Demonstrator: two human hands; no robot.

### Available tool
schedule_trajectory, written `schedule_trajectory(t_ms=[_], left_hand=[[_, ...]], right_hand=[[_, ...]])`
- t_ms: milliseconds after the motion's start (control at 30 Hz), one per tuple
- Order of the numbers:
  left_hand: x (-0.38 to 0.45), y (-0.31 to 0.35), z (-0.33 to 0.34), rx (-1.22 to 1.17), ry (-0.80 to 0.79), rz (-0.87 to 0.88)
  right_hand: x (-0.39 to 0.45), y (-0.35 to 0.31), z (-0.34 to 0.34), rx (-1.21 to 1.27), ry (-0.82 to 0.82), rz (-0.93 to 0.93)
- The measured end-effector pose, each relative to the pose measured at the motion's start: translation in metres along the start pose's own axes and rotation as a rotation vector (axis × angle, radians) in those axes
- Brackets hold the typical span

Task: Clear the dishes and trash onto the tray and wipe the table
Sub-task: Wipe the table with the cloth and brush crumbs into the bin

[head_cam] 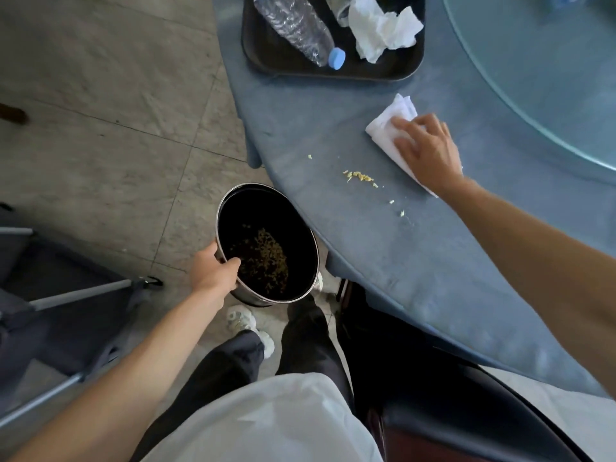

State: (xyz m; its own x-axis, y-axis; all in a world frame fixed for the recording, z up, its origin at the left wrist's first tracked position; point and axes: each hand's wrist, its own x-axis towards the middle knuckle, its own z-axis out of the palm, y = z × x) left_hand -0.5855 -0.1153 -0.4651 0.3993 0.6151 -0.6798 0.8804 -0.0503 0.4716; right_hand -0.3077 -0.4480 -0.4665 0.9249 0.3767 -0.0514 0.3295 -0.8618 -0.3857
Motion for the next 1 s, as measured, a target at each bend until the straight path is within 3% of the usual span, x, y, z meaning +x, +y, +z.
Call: schedule_trajectory(t_ms=[300, 600, 833, 1000], left_hand=[[0.002, 0.01, 0.013, -0.023, -0.03, -0.012], [-0.008, 0.012, 0.025, -0.085, -0.036, -0.021], [0.004, -0.009, 0.032, -0.142, -0.046, -0.038], [-0.002, 0.0, 0.019, -0.132, -0.046, -0.02]], right_hand=[[-0.018, -0.032, 0.017, -0.123, -0.062, 0.135], [-0.065, -0.103, 0.063, -0.161, 0.05, 0.21], [-0.112, -0.185, 0.085, 0.061, -0.059, 0.039], [-0.07, -0.153, 0.044, 0.129, 0.144, 0.133]])
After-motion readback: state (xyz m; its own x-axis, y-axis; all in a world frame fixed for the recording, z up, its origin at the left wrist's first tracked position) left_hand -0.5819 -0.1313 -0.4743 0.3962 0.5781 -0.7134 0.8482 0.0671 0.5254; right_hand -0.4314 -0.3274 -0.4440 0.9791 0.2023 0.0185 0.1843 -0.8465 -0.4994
